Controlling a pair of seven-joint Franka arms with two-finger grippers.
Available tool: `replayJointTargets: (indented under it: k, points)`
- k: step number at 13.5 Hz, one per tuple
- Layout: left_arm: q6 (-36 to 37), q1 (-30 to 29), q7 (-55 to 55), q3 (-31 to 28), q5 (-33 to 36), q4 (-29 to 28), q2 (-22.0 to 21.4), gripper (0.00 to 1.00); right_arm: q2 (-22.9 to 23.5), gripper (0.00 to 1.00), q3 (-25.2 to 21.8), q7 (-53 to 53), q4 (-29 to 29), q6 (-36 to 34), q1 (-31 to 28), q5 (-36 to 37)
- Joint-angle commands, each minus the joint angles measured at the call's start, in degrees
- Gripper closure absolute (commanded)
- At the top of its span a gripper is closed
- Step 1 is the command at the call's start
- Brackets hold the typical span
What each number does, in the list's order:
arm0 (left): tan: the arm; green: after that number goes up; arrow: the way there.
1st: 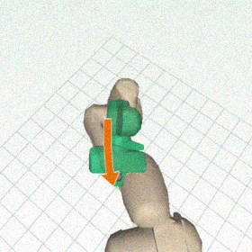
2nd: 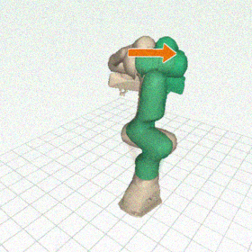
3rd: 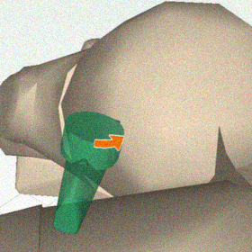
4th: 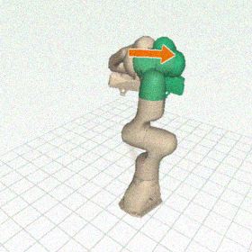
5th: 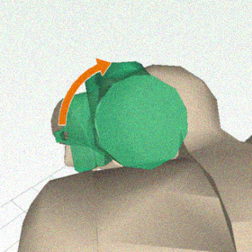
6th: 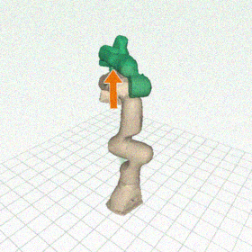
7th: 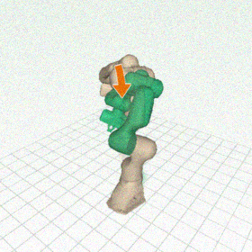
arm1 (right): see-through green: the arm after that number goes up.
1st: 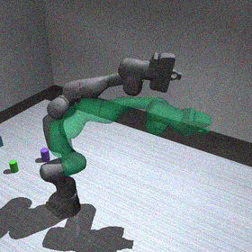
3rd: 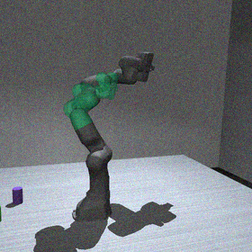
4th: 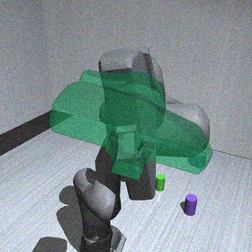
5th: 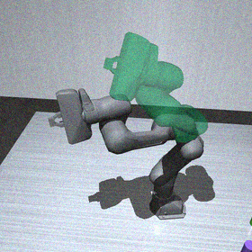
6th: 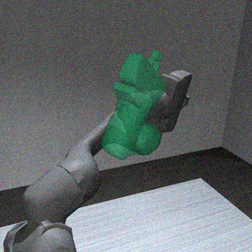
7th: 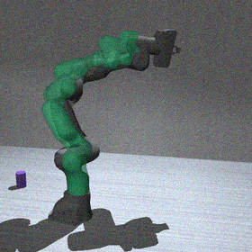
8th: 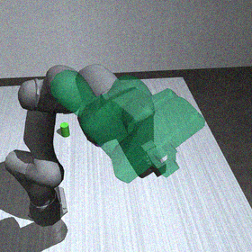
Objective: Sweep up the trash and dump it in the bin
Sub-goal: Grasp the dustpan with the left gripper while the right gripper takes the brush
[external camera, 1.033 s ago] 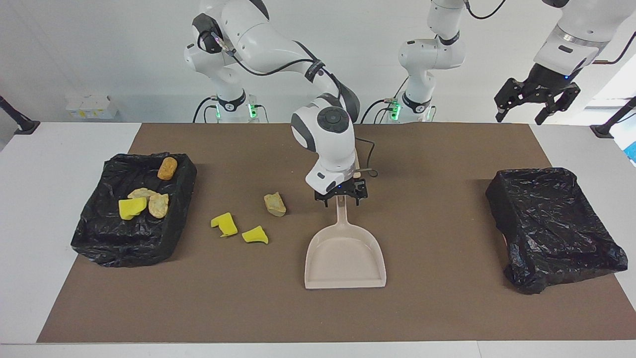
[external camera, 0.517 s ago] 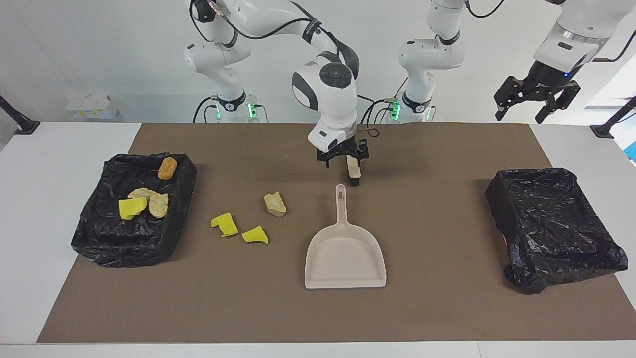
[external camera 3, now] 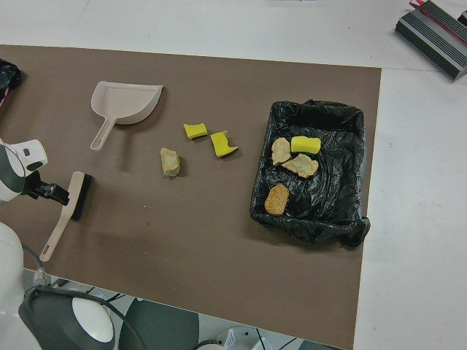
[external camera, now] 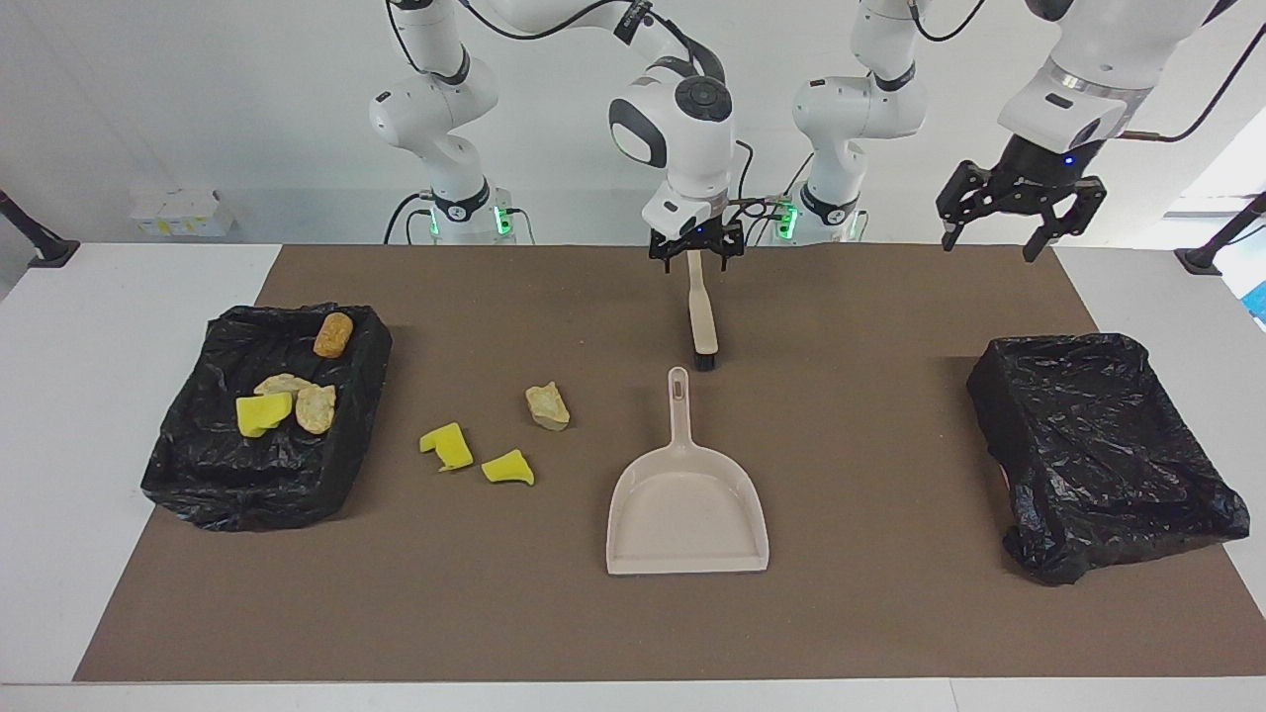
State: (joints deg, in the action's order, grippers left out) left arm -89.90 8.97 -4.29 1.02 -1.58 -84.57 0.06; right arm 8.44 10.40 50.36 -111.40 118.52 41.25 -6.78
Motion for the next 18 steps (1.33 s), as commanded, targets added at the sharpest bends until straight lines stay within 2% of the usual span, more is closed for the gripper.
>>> replayJointTargets:
  k: [1, 5, 8, 11, 12, 13, 14, 16, 18]
  points:
    - [-3.34, 6.91, 3.75, -0.67, 0.61, -0.68, 2.31, 0.0, -1.76, 0.0, -0.12, 5.08, -8.37, 8.89, 3.91, -1.31]
    - [-10.81, 12.37, 14.99, -0.67, 0.61, -2.35, 6.17, 0.0, -2.37, 0.01, -0.12, 6.76, -12.79, 10.95, 6.64, -1.39]
    - [-13.63, 15.36, 18.33, -0.67, 0.43, -2.53, 9.16, 0.0, -2.46, 0.33, -0.12, 7.73, -12.97, 10.95, 6.74, -1.39]
    - [-17.93, 17.04, 21.25, -0.67, 0.43, -3.66, 11.1, 0.0, -2.11, 0.34, -0.12, 6.76, -13.23, 11.12, 6.83, -1.39]
    - [-18.55, 18.52, 21.77, -0.67, 0.69, -3.67, 13.02, 0.0, -1.76, 0.36, -0.12, 5.72, -13.23, 11.3, 6.92, -1.39]
    - [-20.21, 20.36, 23.0, -0.76, 1.04, -3.67, 15.04, 0.0, -1.85, 0.45, -0.12, 4.32, -13.23, 11.3, 6.92, -1.39]
    - [-21.88, 20.99, 24.23, -0.67, 1.57, -3.76, 16.63, 0.0, -1.76, 0.6, -0.12, 3.61, -13.14, 11.3, 6.92, -1.39]
    - [-22.95, 21.96, 25.56, -0.67, 1.58, -4.28, 17.34, 0.0, -0.97, 1.0, -0.21, 3.86, -11.92, 10.86, 6.74, -1.39]
    - [-26.1, 22.14, 27.13, -0.67, 1.66, -5.33, 18.83, 0.0, -0.01, 1.0, -0.21, 4.39, -10.77, 10.51, 5.87, -1.39]
